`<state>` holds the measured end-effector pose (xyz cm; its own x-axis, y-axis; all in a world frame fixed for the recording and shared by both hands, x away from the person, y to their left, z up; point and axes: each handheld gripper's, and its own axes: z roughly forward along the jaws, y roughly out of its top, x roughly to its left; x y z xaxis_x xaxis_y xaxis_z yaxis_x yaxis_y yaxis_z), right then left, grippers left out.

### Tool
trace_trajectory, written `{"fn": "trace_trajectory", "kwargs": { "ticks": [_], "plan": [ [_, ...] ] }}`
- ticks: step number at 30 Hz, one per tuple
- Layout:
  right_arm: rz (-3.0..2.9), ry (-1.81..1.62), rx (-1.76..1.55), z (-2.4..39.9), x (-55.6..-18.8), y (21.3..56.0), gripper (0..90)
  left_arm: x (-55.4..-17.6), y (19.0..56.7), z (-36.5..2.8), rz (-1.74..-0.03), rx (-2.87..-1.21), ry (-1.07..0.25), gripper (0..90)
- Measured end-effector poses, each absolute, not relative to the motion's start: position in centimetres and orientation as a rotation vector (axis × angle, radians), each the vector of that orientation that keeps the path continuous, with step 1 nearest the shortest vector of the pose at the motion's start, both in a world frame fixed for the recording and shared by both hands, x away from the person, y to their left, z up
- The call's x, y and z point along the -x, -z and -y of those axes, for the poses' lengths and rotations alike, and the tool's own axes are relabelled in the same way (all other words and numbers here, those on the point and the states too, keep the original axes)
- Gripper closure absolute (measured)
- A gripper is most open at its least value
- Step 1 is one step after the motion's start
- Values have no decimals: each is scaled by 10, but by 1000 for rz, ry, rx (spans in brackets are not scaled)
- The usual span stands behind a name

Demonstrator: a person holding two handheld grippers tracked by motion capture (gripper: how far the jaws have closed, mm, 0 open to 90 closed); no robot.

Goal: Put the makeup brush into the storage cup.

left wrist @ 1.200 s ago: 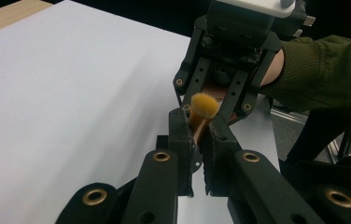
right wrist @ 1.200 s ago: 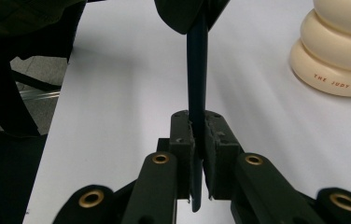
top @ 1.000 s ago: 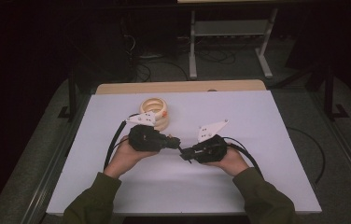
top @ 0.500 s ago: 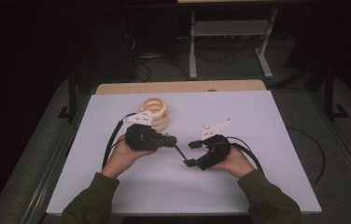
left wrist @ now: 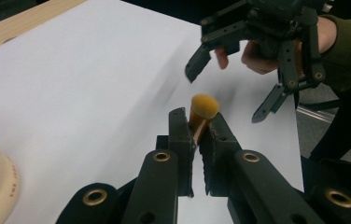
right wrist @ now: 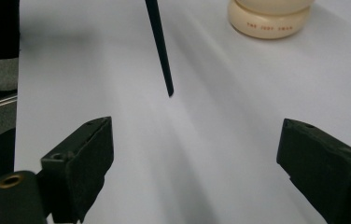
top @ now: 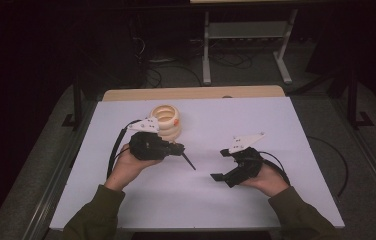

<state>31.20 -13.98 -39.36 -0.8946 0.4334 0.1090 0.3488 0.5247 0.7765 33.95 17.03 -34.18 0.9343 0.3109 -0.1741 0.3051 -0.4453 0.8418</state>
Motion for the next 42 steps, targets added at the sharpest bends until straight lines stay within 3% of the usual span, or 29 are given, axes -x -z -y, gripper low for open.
{"fn": "trace_trajectory", "kwargs": {
  "ticks": [42],
  "plan": [
    [-2413, -1337, -931, 231, -272, 412, 27, -345, 326, -214, -546, -2005, -73, 835]
  ]
}}
